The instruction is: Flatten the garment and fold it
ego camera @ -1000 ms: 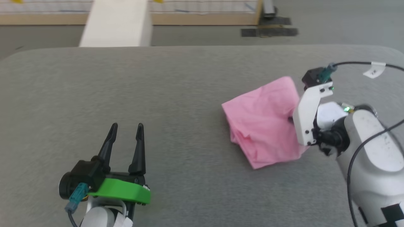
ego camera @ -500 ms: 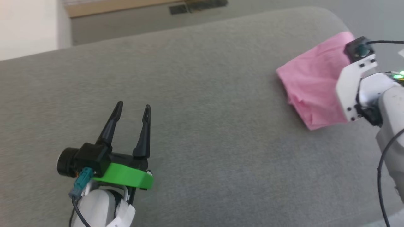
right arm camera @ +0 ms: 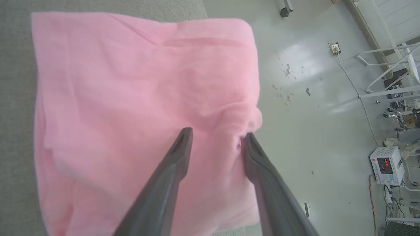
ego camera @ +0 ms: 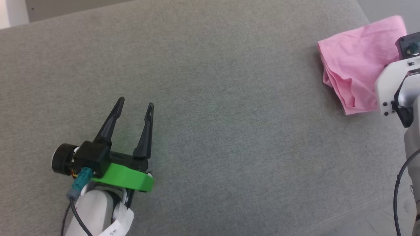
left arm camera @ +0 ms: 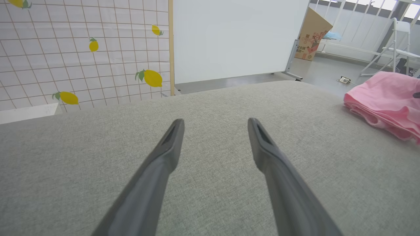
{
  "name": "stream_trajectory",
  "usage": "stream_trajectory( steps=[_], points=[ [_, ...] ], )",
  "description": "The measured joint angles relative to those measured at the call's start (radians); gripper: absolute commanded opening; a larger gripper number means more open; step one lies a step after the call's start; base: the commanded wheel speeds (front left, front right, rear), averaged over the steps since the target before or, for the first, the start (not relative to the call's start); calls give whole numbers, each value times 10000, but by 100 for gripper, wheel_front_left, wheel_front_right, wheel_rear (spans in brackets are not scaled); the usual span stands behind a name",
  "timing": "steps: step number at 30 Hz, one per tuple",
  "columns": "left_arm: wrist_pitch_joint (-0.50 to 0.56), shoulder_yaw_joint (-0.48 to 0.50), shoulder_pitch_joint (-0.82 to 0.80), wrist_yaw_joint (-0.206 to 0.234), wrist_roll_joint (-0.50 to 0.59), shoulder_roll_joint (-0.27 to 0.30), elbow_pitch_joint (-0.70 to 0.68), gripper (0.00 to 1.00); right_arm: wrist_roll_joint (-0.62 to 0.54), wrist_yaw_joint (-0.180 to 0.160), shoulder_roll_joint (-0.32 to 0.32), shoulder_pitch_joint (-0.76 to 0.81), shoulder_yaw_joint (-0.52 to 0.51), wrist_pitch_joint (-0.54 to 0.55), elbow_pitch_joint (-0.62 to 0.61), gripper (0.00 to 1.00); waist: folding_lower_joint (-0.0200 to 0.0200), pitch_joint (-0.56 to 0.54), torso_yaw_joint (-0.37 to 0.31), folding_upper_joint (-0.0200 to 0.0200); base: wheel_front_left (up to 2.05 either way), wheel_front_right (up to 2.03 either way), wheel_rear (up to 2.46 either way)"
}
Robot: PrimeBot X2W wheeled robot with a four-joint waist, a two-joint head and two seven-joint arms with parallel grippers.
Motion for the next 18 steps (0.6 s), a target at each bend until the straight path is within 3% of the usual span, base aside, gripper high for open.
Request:
stream_trajectory(
  steps=[5,11,18],
  points=[
    [0,46,29,2,-270,-439,199,100,61,0,15,48,-311,-1559,-6,100,0,-415,236,0,0,0,0],
    [-2,261,322,15,-523,-792,351,100,1394,0,305,941,-121,-2901,-389,100,0,-1195,713,0,0,0,0],
    [0,537,873,36,-802,-1041,594,100,3221,0,713,2700,629,-3825,-2326,100,-2,-2174,1383,0,0,0,0]
  ],
)
